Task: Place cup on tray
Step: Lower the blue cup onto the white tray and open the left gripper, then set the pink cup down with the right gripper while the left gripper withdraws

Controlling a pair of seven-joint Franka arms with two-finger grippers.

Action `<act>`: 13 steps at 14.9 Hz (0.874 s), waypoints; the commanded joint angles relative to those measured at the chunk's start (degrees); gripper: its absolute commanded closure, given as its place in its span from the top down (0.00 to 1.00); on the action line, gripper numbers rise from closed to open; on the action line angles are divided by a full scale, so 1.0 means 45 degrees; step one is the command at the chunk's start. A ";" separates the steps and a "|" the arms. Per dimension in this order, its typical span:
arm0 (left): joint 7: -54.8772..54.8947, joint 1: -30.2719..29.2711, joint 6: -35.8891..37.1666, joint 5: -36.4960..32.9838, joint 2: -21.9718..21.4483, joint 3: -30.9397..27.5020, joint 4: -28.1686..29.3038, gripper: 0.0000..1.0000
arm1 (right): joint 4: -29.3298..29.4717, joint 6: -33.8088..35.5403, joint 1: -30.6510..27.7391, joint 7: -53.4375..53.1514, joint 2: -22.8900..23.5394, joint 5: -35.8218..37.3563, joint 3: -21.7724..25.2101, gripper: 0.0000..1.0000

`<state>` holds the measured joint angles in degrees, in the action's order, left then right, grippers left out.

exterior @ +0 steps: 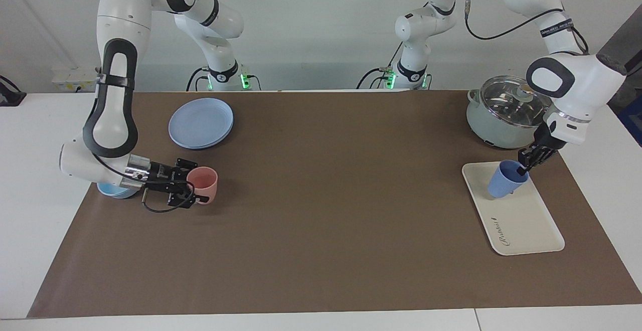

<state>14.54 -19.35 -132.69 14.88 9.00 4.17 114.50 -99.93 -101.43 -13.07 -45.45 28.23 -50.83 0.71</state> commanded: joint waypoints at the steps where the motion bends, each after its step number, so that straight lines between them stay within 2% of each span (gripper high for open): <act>1: 0.0421 -0.0174 -0.0765 -0.0142 -0.0007 0.0186 0.0375 0.24 | 0.0313 0.0139 -0.0337 0.0158 0.0192 0.0279 -0.0119 0.00; 2: 0.0441 -0.0115 -0.0826 -0.0142 0.0012 0.0186 0.0356 0.88 | 0.0294 0.0061 -0.0337 0.0158 0.0192 0.0298 -0.0119 0.00; 3: 0.0422 -0.0115 -0.0730 -0.0142 0.0051 0.0186 0.0201 1.00 | 0.0177 -0.0114 -0.0357 0.0177 0.0192 0.0318 -0.0100 0.00; 4: 0.0421 -0.0096 -0.0535 -0.0142 0.0071 0.0186 -0.0091 1.00 | 0.0099 -0.0289 -0.0415 0.0332 0.0192 0.0395 -0.0080 0.00; 6: 0.0383 -0.0017 0.0845 -0.0181 -0.0006 0.0166 -0.1007 1.00 | -0.0194 -0.0330 -0.0513 0.0879 0.0134 0.0455 -0.0100 0.00; 7: 0.0382 -0.0017 0.1878 -0.0374 -0.0084 0.0186 -0.1630 1.00 | -0.0195 -0.0292 -0.0552 0.0939 0.0114 0.0435 -0.0100 0.22; 8: 0.0344 0.0060 0.3010 -0.0995 -0.0085 0.0302 -0.2371 1.00 | -0.0195 -0.0253 -0.0610 0.1055 0.0114 0.0416 -0.0100 0.53; 9: 0.0247 0.0409 0.3911 -0.1562 -0.0104 0.0342 -0.3036 1.00 | -0.0214 -0.0213 -0.0630 0.1385 0.0114 0.0416 -0.0100 0.71; 10: 0.0168 0.0857 0.4558 -0.1780 -0.0143 0.0304 -0.3372 1.00 | -0.0234 -0.0174 -0.0669 0.2201 0.0075 0.0435 -0.0080 0.95; 13: -0.1097 0.2184 0.5596 -0.2288 -0.0980 0.0323 -0.3259 1.00 | -0.0331 -0.0213 -0.0669 0.2736 0.0055 0.0474 -0.0022 0.96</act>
<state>13.49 -13.81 -110.66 7.44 6.98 6.10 99.27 -100.63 -102.35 -15.46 -35.44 28.91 -49.46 0.84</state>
